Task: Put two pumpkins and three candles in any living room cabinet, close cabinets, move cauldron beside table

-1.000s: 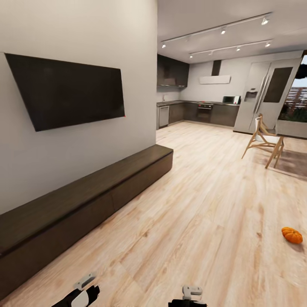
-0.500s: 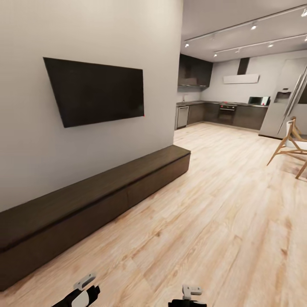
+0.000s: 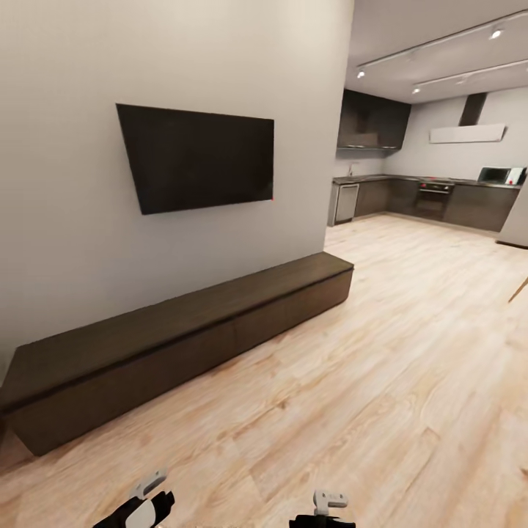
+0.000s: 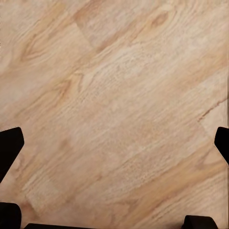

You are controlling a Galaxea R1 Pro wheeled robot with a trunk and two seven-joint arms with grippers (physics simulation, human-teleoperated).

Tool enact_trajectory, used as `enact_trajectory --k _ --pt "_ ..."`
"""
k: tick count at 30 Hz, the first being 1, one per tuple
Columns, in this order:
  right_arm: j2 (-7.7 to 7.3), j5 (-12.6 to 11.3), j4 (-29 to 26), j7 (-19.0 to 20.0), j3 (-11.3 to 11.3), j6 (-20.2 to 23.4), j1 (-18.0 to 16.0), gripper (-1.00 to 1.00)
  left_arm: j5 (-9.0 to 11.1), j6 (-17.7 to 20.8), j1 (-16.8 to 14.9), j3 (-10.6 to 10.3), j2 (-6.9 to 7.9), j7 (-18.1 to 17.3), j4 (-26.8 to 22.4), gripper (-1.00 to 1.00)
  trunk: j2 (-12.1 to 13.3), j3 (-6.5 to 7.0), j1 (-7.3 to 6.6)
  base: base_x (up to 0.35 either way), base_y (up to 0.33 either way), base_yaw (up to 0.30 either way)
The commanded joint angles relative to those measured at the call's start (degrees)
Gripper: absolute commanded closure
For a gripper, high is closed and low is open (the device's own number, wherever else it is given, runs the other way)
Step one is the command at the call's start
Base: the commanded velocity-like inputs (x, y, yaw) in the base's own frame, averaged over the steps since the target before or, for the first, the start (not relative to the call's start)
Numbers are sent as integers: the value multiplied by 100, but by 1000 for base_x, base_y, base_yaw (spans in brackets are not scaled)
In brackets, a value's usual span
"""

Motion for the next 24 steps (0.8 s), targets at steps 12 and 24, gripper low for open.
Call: enact_trajectory --k 12,24 --pt "0 0 0 1 1 0 0 -100 0 0 0 0 -3 0 0 -100 0 0 0 0 -64 292" --pt "0 0 0 2 1 0 0 -100 0 0 0 0 -3 0 0 -100 0 0 0 0 0 292"
